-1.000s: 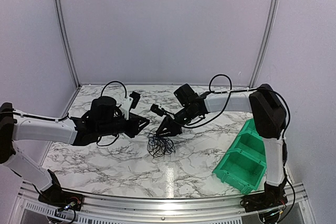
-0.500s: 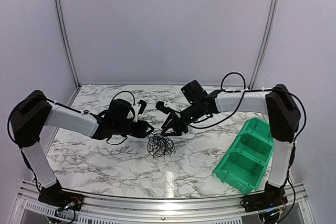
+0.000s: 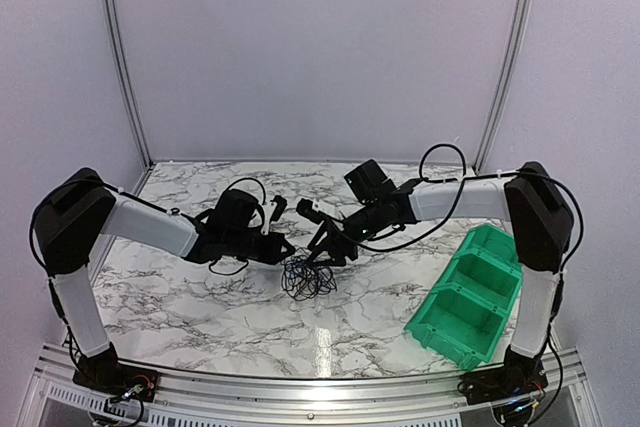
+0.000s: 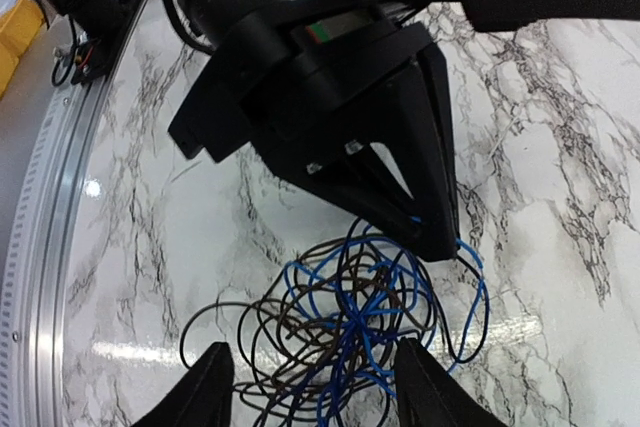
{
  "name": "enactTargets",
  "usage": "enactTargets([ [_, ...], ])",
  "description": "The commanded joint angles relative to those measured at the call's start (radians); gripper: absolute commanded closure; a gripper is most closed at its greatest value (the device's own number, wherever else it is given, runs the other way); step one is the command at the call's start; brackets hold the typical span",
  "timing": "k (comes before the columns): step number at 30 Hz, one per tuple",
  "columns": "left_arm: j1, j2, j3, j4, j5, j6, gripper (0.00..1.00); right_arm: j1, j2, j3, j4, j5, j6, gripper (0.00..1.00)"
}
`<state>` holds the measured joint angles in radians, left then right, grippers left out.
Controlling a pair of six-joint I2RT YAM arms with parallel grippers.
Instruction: Untangle the cables
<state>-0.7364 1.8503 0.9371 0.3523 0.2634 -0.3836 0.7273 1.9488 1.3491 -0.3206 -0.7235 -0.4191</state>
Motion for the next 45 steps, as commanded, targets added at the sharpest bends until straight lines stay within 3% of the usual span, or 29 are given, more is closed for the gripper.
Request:
enactTargets([
  [1, 0.006, -0.072, 0.007, -0.015, -0.001, -0.025, 1.00, 0.040, 0.071, 0.032, 0.086, 0.019, 0.072, 0.36],
  [4, 0.006, -0.134, -0.008, -0.015, -0.019, -0.072, 1.00, 0.078, 0.141, 0.073, 0.071, 0.109, 0.098, 0.35],
  [7, 0.007, -0.231, -0.049, -0.016, -0.108, -0.097, 1.00, 0.083, 0.141, 0.009, 0.152, 0.159, 0.147, 0.40],
  [14, 0.035, -0.512, -0.152, -0.025, -0.288, -0.101, 1.00, 0.083, 0.169, -0.066, 0.207, 0.165, 0.207, 0.55],
  [17, 0.036, -0.631, -0.119, -0.077, -0.379, -0.049, 1.00, 0.083, 0.200, -0.056, 0.197, 0.172, 0.227, 0.55],
  [22, 0.037, -0.778, 0.072, -0.225, -0.519, 0.112, 1.00, 0.068, 0.223, -0.029, 0.175, 0.167, 0.239, 0.48],
  [28, 0.037, -0.777, 0.414, -0.417, -0.537, 0.280, 1.00, 0.038, 0.225, 0.014, 0.106, 0.181, 0.201, 0.39],
  [34, 0.037, -0.737, 0.633, -0.490, -0.547, 0.343, 1.00, -0.002, 0.198, 0.019, 0.095, 0.190, 0.188, 0.38],
  [45, 0.037, -0.670, 0.859, -0.495, -0.576, 0.425, 1.00, -0.007, 0.226, 0.025, 0.084, 0.279, 0.164, 0.43],
])
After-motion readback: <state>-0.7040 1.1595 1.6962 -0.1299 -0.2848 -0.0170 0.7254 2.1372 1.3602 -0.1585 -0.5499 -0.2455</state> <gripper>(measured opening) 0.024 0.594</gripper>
